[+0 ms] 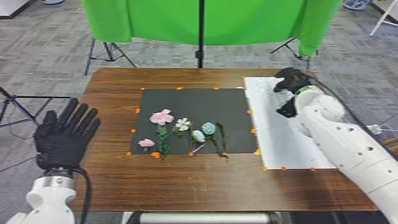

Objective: Arrange flowers

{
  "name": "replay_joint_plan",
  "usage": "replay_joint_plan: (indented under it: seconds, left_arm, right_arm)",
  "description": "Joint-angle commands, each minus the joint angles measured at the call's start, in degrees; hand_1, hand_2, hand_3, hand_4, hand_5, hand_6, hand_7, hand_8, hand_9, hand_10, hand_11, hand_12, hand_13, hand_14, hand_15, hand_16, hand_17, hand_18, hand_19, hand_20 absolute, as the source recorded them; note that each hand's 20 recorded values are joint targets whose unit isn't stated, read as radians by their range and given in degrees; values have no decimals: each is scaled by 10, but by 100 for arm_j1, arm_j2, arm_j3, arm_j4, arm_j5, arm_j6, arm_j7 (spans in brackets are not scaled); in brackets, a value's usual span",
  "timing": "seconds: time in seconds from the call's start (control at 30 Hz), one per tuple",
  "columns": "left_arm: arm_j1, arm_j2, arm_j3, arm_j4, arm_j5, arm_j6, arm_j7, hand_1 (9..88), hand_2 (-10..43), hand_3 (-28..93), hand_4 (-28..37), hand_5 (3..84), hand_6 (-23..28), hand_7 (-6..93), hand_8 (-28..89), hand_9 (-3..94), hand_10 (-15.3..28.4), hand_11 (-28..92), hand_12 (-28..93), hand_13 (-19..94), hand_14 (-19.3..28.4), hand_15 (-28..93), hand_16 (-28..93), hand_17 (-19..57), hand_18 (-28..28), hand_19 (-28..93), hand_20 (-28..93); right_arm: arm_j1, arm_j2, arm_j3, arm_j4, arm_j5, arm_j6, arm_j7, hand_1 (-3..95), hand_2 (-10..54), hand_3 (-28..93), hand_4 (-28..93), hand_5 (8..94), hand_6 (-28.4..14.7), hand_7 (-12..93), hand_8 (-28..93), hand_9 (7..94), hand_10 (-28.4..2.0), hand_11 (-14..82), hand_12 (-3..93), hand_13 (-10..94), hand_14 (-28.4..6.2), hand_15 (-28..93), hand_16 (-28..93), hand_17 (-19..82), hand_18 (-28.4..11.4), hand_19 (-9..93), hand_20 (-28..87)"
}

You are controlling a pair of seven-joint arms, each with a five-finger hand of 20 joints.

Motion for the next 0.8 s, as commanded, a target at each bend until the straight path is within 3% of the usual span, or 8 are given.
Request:
replay_joint_plan:
  seconds: [0.03,0.1,0.17,0.23,0.33,0.43,0.6,0.8]
  left_arm:
    - [-176,53,104,103,-81,34,-41,231,133,768,-283,422,71,70,-71,343,122,118,112,255,133,212,-17,-35,112,184,130]
    - [-199,60,131,127,-87,-23,-107,231,133,767,-283,422,71,71,-71,343,122,118,112,254,132,211,-17,-36,112,184,130]
    - [-216,64,146,130,-80,-22,-125,231,133,767,-283,422,71,71,-71,343,122,120,113,254,132,211,-17,-36,112,185,130]
    - [-196,47,133,124,-69,-46,-119,230,133,768,-283,423,71,71,-71,344,123,120,113,254,133,211,-16,-36,112,185,130]
    - [-109,26,81,85,-81,-27,-117,230,132,768,-283,423,71,71,-71,344,123,121,113,254,134,213,-16,-36,113,185,130]
    - [-71,-25,18,81,-58,-72,-129,223,141,761,-283,424,71,72,-72,345,123,121,113,254,134,214,-16,-36,113,186,130]
    - [133,-83,-114,-4,-67,-28,-5,218,145,760,-283,425,71,72,-72,346,124,122,113,255,134,216,-15,-36,113,186,130]
    - [196,-187,-144,2,-101,-1,-85,220,142,761,-283,424,71,73,-72,347,123,123,113,254,134,217,-16,-36,113,189,131]
  right_arm:
    - [22,-103,-419,461,-451,-160,238,538,-95,711,-283,415,9,192,-151,364,-82,88,93,331,-116,87,187,162,-138,413,147]
    - [11,-93,-448,488,-329,-156,297,550,-90,701,-283,439,21,196,-155,387,-81,90,95,359,-114,98,185,179,-139,425,162]
    - [-68,-63,-465,433,-354,22,277,564,-70,681,-283,547,32,195,-134,511,-77,110,113,473,-98,147,195,214,-145,489,203]
    - [-198,11,-475,288,-500,299,210,616,-44,585,-283,672,25,220,-58,654,-78,103,190,589,-69,204,284,237,-149,570,266]
    - [-467,139,-264,-160,-390,318,98,638,-37,563,-283,728,28,262,-27,777,-84,71,327,652,-55,268,378,243,-158,646,332]
    - [-927,361,83,-915,-123,285,5,632,-38,579,-283,740,25,275,-20,800,-88,70,360,664,-56,293,391,245,-163,658,348]
    - [-1870,610,565,-2187,-498,-8,-394,612,-41,616,-283,742,19,282,-23,799,-88,73,357,656,-60,296,377,241,-165,639,335]
    - [-2102,489,410,-2599,-961,-494,-992,598,-43,640,-283,734,14,283,-28,771,-93,83,327,642,-61,296,365,231,-166,626,322]
